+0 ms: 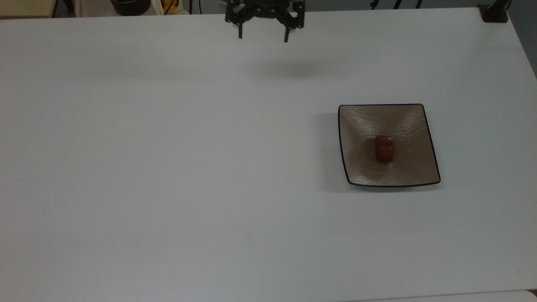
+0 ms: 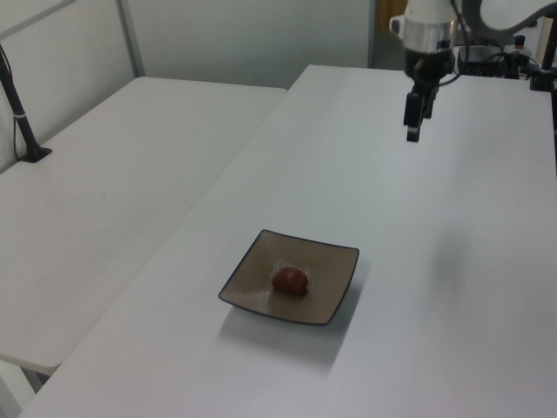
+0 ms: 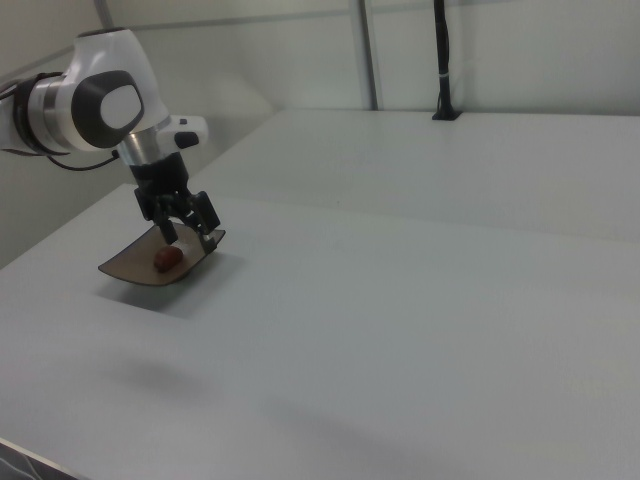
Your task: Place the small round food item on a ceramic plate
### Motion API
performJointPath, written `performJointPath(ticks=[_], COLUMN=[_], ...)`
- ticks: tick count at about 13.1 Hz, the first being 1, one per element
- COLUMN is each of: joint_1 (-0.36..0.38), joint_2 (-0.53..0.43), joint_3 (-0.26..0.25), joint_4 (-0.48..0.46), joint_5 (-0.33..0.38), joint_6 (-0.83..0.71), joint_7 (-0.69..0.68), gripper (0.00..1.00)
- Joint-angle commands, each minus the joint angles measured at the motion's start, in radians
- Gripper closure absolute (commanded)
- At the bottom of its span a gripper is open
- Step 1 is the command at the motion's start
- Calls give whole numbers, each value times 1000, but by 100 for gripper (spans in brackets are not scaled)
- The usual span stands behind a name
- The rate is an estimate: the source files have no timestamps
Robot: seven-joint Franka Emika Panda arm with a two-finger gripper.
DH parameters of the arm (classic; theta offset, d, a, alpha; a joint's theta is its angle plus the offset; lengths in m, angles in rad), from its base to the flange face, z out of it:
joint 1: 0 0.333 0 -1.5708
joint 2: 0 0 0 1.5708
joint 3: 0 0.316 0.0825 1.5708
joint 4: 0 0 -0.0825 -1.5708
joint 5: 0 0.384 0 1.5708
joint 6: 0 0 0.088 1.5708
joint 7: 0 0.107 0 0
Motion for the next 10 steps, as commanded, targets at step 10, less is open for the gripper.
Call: performJointPath(ticks=[10], joint_1=[-45], joint_2=[35], joint_3=[-49], joint_4=[4], joint_5=[112], joint_6=[21], joint_7=[-107], gripper=[0])
